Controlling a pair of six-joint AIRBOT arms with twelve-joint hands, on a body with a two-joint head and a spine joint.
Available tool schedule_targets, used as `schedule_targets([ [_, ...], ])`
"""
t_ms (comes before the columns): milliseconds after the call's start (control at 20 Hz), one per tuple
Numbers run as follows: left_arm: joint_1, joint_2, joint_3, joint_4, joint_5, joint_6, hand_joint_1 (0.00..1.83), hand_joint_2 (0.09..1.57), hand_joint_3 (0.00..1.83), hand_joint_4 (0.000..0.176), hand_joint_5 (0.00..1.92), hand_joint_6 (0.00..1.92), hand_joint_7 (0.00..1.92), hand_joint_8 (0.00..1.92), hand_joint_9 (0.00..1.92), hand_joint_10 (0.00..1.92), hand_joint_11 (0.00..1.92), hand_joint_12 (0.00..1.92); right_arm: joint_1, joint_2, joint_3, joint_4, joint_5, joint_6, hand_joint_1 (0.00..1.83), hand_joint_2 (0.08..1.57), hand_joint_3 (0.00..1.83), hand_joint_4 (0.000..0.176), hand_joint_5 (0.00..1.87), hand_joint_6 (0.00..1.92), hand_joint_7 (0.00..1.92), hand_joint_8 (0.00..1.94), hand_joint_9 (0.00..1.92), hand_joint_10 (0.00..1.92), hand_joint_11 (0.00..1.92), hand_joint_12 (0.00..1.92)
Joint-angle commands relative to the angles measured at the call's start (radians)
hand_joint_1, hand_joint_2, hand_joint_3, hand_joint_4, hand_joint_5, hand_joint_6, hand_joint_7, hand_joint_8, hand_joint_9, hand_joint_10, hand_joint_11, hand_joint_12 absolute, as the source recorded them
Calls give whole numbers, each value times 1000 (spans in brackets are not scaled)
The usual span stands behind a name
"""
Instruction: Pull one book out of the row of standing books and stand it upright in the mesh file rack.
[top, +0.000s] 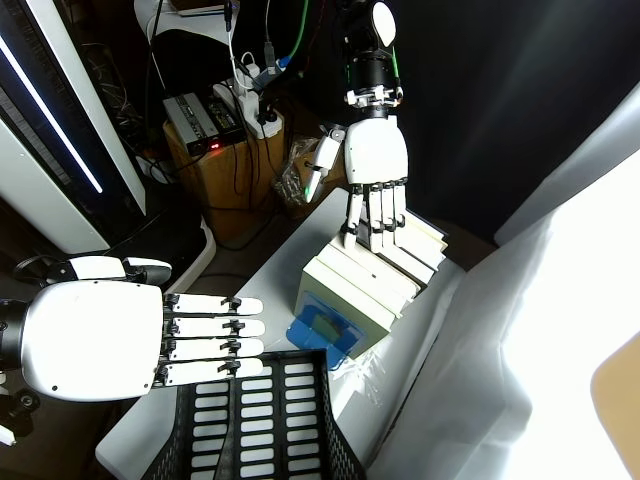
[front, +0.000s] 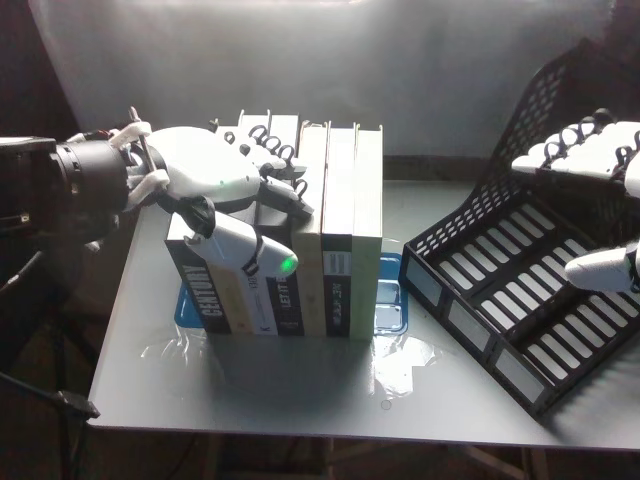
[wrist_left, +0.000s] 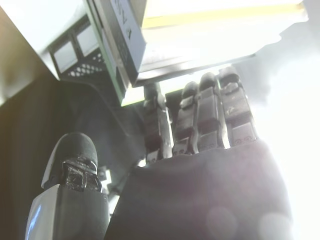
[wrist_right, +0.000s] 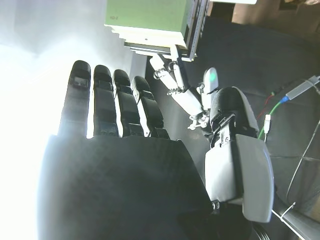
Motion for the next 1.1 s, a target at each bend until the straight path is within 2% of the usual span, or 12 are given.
schedule_targets([
  [0,1,6,-9,34,-27,4,0,1188,0,127,429,55,0,0,0,0,0,0,3,11,7,31,99,2,185,1224,7,0,0,0,0,0,0,0,0,0],
  [50,1,8,-16,64,-27,4,0,1176,0,133,446,60,0,0,0,0,0,0,1,11,7,33,100,2,205,1221,5,0,0,0,0,0,0,0,0,0],
  [150,11,17,-35,117,-32,4,0,1177,0,126,463,63,0,0,0,0,0,0,-2,11,7,38,101,2,222,1209,0,0,0,0,0,0,0,0,0,0],
  [200,14,25,-51,148,-36,4,0,1173,0,141,420,43,0,0,0,0,0,0,-4,11,7,40,101,2,234,1212,0,0,0,0,0,0,0,0,0,0],
  [250,15,33,-65,172,-36,4,0,1167,0,140,341,8,0,0,0,0,0,0,-5,11,7,42,101,2,244,1211,0,0,0,0,0,0,0,0,0,0],
  [350,18,48,-87,201,-42,4,0,1180,0,100,429,45,0,0,0,0,0,0,-7,11,6,43,101,2,253,1226,6,0,0,0,0,0,0,0,0,0],
  [400,23,60,-101,203,-52,4,0,1185,0,87,447,51,0,0,0,0,0,0,-9,11,6,46,101,2,240,1227,6,0,0,0,0,0,0,0,0,0],
  [450,25,67,-110,203,-56,4,0,1192,0,61,485,33,0,0,0,0,0,0,-10,11,6,47,101,2,217,1222,4,0,0,0,0,0,0,0,0,0],
  [650,34,103,-155,203,-86,4,0,1199,1,40,498,26,0,0,0,0,0,0,-18,11,5,56,101,2,275,1223,3,0,0,0,0,0,0,0,0,0],
  [750,40,118,-178,203,-102,4,0,1203,2,8,479,16,0,0,0,0,0,0,-21,11,5,62,103,2,273,1225,3,0,0,0,0,0,0,0,0,0],
  [800,43,125,-189,204,-109,4,0,1205,3,0,463,8,0,0,0,0,0,0,-24,11,5,65,104,2,263,1227,4,0,0,0,0,0,0,0,0,0],
  [1050,70,153,-232,188,-143,4,0,1206,2,0,400,4,0,0,0,0,0,0,-33,11,5,77,106,2,293,1239,7,0,0,0,0,0,0,0,0,0],
])
